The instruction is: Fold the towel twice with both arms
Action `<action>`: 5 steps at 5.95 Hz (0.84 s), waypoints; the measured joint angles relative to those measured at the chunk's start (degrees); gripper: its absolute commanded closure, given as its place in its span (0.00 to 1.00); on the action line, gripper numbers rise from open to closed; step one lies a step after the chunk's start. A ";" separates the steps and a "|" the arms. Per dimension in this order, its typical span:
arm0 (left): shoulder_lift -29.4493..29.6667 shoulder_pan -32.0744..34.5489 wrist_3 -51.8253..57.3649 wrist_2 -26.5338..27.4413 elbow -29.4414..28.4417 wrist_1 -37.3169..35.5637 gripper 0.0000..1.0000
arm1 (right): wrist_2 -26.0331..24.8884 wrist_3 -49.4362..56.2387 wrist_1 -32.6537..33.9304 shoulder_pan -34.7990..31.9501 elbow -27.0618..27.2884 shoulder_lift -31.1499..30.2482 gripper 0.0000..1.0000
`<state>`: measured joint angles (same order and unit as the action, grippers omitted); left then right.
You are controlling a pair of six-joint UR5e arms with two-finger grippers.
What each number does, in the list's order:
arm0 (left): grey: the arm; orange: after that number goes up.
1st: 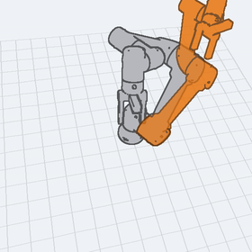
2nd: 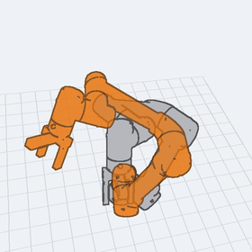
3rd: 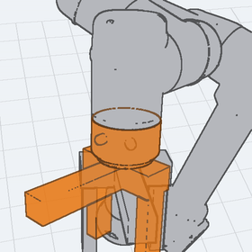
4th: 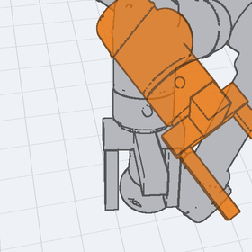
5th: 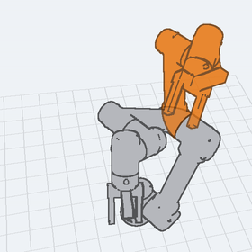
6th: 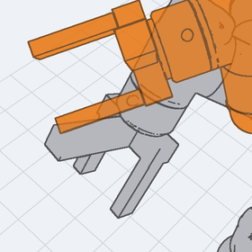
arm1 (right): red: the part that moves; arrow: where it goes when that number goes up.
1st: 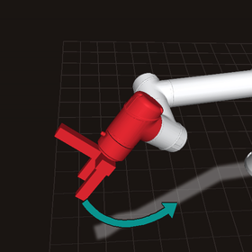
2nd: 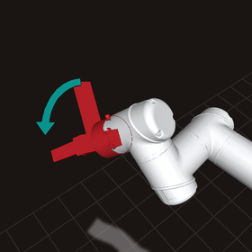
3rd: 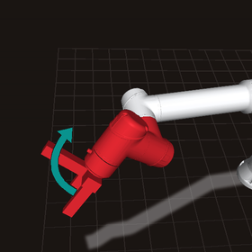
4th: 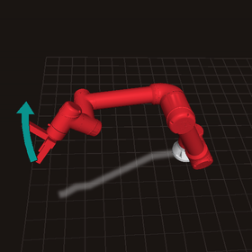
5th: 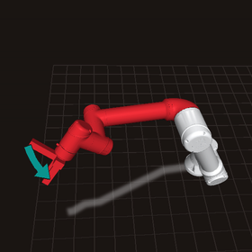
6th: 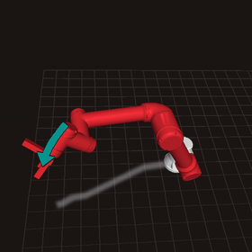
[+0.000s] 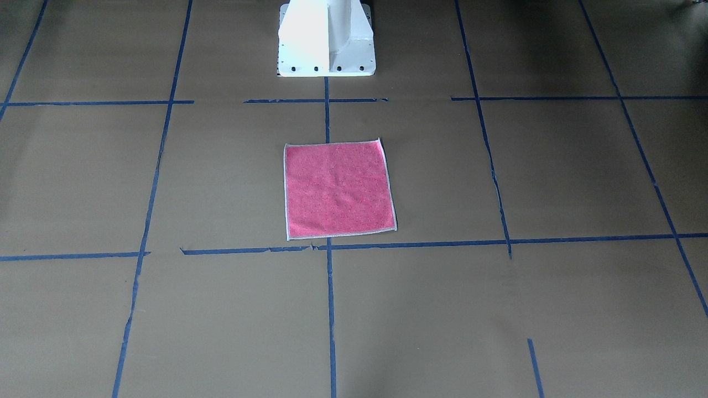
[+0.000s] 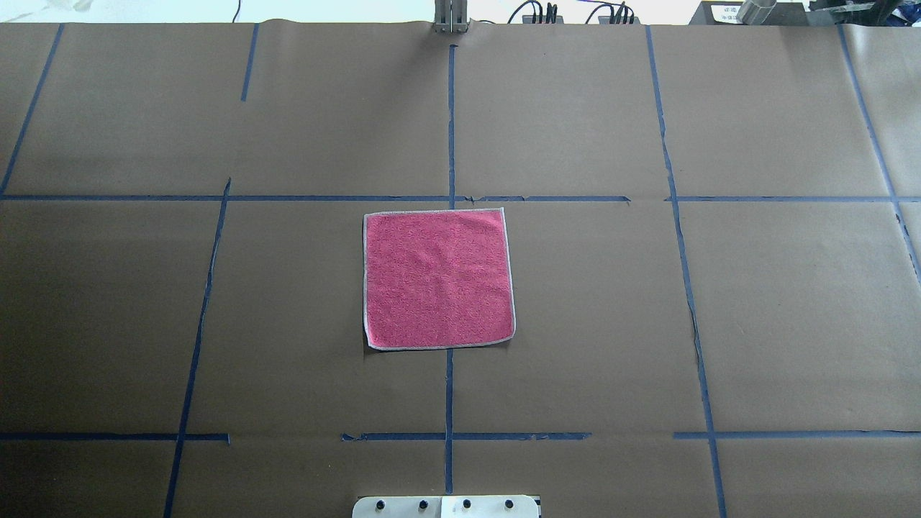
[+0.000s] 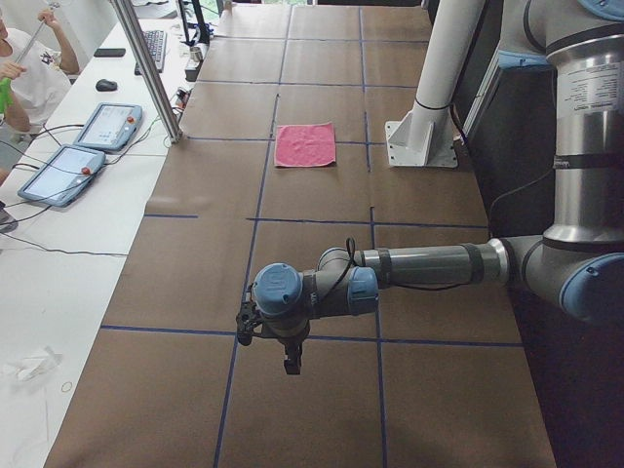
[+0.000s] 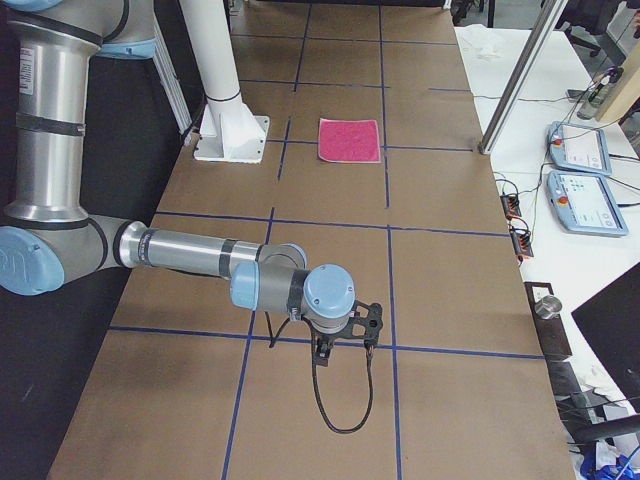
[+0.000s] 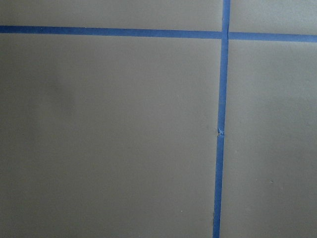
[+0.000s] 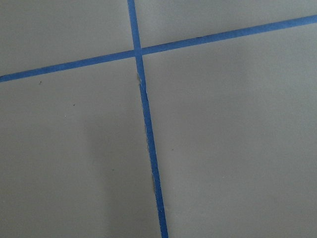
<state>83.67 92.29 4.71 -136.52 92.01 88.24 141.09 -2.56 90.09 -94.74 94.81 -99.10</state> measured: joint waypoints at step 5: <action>5.76 -15.22 -22.45 -0.59 14.63 -0.08 0.00 | 0.36 -0.20 0.11 1.39 0.64 4.21 0.00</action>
<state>89.43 77.07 -17.74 -137.11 106.63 88.16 141.45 -2.77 90.20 -93.35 95.44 -94.89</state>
